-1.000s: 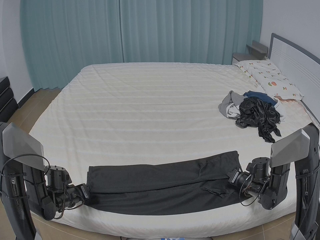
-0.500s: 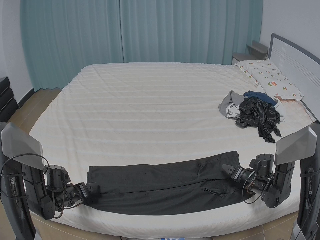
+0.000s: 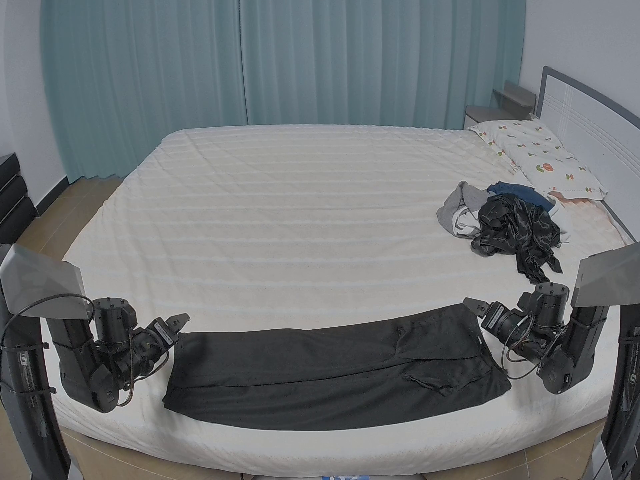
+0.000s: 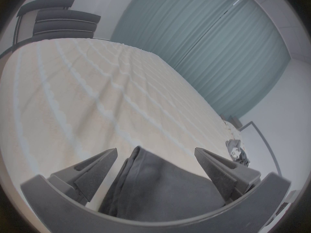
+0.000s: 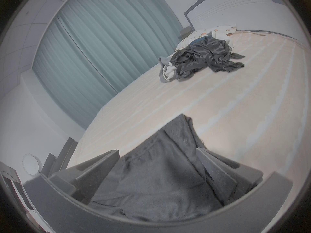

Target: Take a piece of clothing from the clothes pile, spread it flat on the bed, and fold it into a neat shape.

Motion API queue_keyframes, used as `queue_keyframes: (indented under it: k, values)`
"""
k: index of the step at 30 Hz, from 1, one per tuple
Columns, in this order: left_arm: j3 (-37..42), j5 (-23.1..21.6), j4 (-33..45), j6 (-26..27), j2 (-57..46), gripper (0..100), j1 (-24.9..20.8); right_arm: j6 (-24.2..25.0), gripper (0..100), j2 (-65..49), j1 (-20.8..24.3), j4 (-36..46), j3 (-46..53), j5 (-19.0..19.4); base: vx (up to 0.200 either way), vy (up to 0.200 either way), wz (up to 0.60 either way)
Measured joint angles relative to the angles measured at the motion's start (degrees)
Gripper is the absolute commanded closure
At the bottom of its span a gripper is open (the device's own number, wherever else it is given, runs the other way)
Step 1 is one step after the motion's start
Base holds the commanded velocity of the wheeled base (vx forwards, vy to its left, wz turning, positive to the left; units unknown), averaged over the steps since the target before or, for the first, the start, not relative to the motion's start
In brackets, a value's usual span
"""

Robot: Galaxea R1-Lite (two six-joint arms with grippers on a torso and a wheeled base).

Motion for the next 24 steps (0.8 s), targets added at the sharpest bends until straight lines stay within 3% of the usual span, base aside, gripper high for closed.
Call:
queue_keyframes:
  k: [9,24]
  values:
    - [-6.1,-0.2,0.4,-2.4,4.7,0,0.4,4.8,0,4.4,-2.8,0.0,-5.7,5.1,0.000,0.000,0.00]
    - [-6.1,-1.0,0.4,-2.6,6.3,0,-0.4,4.9,0,6.1,-3.1,-0.1,-6.6,5.4,0.000,0.000,0.00]
